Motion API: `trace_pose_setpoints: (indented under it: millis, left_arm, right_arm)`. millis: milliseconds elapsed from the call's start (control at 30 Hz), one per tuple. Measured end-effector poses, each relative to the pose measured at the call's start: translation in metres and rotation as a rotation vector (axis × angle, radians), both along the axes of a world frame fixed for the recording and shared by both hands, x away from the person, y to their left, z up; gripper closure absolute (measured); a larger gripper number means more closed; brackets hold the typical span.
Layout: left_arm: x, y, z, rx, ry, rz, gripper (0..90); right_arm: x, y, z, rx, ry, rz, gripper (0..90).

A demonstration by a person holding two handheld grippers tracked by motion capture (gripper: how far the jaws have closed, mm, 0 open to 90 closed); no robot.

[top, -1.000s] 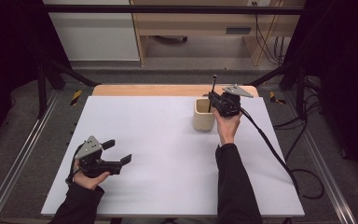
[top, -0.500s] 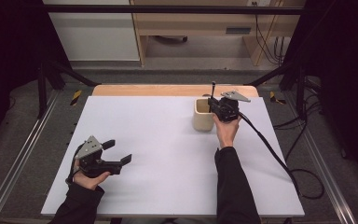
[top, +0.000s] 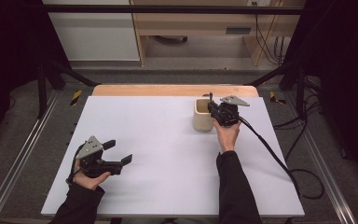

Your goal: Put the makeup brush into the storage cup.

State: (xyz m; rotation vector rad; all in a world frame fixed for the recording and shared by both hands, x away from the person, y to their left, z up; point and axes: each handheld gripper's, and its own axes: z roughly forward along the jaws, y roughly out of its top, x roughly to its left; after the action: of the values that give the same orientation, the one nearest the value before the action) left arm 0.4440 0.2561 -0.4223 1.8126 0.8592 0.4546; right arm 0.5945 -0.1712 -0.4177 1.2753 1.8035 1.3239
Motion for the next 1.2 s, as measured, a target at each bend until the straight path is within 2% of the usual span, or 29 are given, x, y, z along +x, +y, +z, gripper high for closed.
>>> trace_pose_setpoints:
  millis: [267,433,567,633,700,867,1033,1200]
  left_arm:
    - [-0.001,0.000,0.001,-0.009,-0.002,0.001,9.0]
    - [-0.001,-0.001,0.000,-0.006,-0.003,0.001,8.9]
    - [-0.001,-0.001,0.000,-0.006,-0.002,-0.001,8.9]
    - [0.000,-0.001,0.000,-0.006,-0.001,-0.002,8.9]
    - [-0.001,-0.001,0.000,-0.005,-0.001,-0.001,8.9]
    - [-0.001,-0.001,0.000,-0.005,0.001,0.000,8.8]
    - [-0.001,-0.001,0.000,-0.002,0.008,0.001,8.6]
    - [-0.001,0.000,0.000,-0.004,0.006,0.002,8.5]
  right_arm:
    - [-0.015,-0.006,0.014,0.014,-0.043,0.028,72.8]
    - [-0.028,-0.009,0.024,0.027,-0.068,0.057,65.7]
    - [-0.040,-0.011,0.029,0.010,-0.063,0.100,59.4]
    - [-0.047,-0.010,0.030,0.015,-0.046,0.127,53.4]
    - [-0.055,-0.010,0.030,0.004,-0.051,0.136,50.2]
    - [-0.071,-0.012,0.031,0.021,-0.055,0.167,38.8]
    - [-0.085,-0.015,0.032,0.020,-0.048,0.197,22.8]
    - [-0.098,-0.019,0.030,0.006,-0.040,0.203,15.7]
